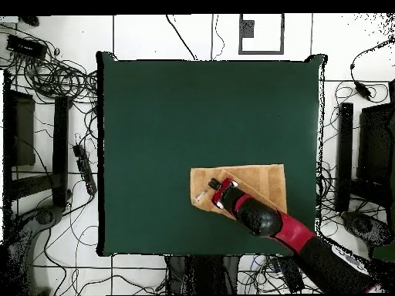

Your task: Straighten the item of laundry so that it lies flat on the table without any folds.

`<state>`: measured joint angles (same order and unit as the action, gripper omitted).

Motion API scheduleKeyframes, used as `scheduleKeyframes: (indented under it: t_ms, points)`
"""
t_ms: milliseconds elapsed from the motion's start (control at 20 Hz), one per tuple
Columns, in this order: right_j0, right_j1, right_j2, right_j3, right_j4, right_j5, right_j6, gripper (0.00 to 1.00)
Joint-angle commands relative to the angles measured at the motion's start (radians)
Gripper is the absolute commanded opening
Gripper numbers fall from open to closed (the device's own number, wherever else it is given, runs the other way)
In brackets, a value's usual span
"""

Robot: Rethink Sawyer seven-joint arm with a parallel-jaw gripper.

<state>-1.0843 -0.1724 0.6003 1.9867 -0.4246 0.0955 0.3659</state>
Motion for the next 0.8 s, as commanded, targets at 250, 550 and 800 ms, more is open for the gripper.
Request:
scheduleKeyframes:
  t_ms: [250, 550, 800]
  points:
    - [0.214, 0.28, 0.118, -0.3, 0.029, -0.28, 0.304, 0.0]
    - [0.224, 0.275, 0.111, -0.308, 0.055, -0.282, 0.293, 0.0]
    - [0.219, 0.3, 0.122, -0.335, 0.045, -0.281, 0.278, 0.0]
